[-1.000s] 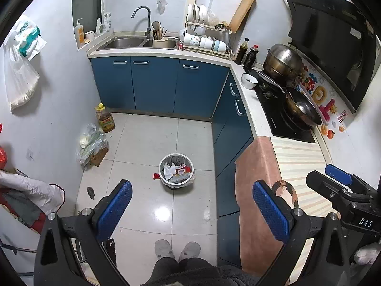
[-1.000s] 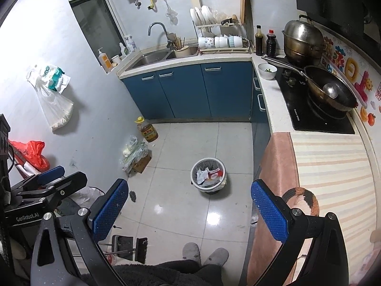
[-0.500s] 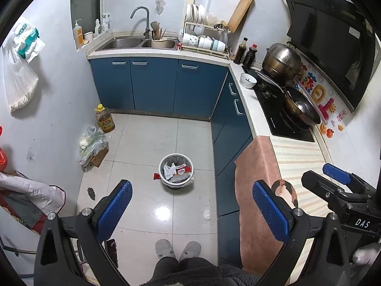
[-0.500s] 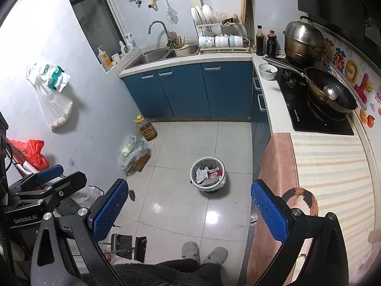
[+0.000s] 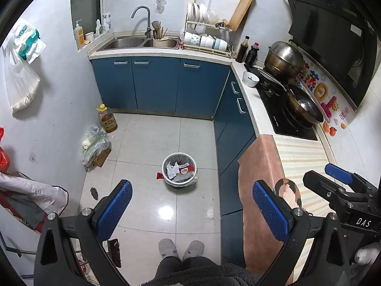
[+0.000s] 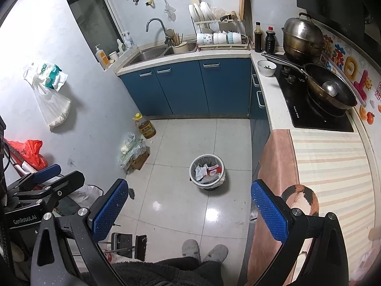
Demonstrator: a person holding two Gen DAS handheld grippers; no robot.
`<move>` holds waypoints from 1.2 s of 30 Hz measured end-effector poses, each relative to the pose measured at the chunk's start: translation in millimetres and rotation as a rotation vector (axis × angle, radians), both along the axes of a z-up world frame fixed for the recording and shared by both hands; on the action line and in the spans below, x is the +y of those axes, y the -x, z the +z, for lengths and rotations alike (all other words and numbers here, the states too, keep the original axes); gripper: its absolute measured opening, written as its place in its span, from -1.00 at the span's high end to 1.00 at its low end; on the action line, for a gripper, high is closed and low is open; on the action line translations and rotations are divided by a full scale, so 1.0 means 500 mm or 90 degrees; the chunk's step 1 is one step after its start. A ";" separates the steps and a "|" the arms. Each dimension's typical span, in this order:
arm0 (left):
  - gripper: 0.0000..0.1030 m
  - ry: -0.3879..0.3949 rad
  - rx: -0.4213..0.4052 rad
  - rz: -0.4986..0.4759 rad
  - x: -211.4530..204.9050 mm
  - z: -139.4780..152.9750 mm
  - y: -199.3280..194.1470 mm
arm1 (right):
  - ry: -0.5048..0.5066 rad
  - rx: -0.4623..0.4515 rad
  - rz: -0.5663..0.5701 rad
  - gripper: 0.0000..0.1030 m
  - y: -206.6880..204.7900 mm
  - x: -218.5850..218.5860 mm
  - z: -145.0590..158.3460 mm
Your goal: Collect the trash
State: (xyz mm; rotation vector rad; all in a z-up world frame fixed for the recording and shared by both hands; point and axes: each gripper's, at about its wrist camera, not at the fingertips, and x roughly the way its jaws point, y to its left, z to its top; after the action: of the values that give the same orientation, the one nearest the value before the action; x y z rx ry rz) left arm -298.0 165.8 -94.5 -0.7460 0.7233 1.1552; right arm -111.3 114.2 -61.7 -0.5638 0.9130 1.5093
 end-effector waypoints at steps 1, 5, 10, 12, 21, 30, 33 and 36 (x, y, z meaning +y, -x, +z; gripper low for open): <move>-1.00 0.000 0.000 0.000 0.000 0.001 0.000 | 0.000 0.001 0.000 -1.00 0.000 0.001 0.000; -1.00 0.000 0.000 0.002 0.000 0.000 -0.001 | 0.000 0.001 0.002 -1.00 -0.002 0.000 -0.002; -1.00 0.002 -0.002 0.001 -0.001 0.000 -0.001 | 0.001 0.000 0.000 -1.00 -0.001 0.001 -0.001; -1.00 0.001 0.000 0.000 -0.002 -0.002 -0.004 | 0.001 0.000 0.000 -1.00 0.001 0.000 0.000; -1.00 0.003 -0.001 0.000 -0.004 -0.003 -0.010 | 0.001 0.001 0.000 -1.00 0.000 -0.003 -0.002; -1.00 -0.001 -0.002 -0.006 -0.011 -0.005 -0.013 | 0.004 0.005 -0.005 -1.00 -0.001 -0.006 -0.006; -1.00 -0.001 -0.003 -0.007 -0.012 -0.005 -0.012 | 0.002 0.005 -0.006 -1.00 -0.002 -0.005 -0.006; -1.00 -0.002 -0.003 -0.011 -0.011 -0.006 -0.013 | 0.002 0.004 -0.006 -1.00 -0.003 -0.005 -0.006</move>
State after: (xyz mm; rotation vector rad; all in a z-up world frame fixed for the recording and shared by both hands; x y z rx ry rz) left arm -291.3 160.4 -97.3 -0.7389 0.7229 1.1375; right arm -109.9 111.7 -64.4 -0.5567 0.9217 1.5030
